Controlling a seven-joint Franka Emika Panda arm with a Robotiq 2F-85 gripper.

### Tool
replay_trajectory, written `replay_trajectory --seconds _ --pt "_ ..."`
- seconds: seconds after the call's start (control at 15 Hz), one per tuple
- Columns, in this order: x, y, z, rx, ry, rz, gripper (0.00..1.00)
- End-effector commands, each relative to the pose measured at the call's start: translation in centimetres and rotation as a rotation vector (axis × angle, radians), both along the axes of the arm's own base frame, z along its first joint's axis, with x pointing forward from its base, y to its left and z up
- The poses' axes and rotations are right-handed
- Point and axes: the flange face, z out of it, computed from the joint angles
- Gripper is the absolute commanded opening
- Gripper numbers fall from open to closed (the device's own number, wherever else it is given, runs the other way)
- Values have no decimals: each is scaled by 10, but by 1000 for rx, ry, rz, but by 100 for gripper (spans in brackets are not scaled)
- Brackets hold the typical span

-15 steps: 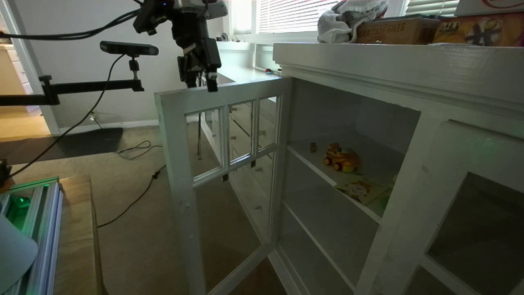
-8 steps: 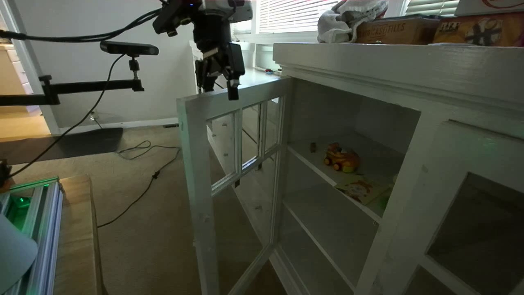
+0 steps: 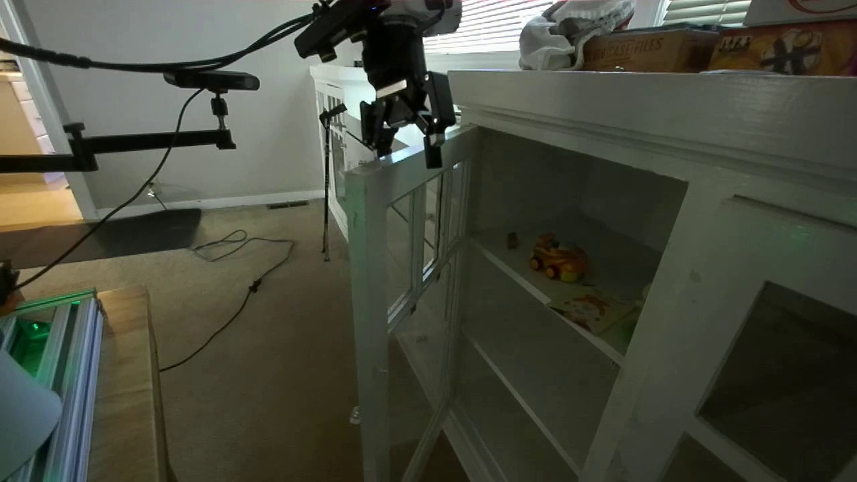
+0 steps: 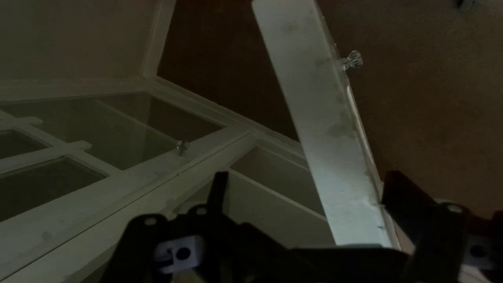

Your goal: Close the left cabinet door.

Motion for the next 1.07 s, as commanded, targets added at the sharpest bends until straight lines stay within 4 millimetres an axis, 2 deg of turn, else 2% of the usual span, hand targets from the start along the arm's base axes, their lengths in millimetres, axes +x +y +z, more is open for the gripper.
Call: replay_trajectory --seconds 0.0,0.73,1.0 --pt "28 -16 -1 -20 -26 26 100" --pt "98 -76 0 -74 -158 -28 100" --pt "116 -91 14 -74 -284 -56 100"
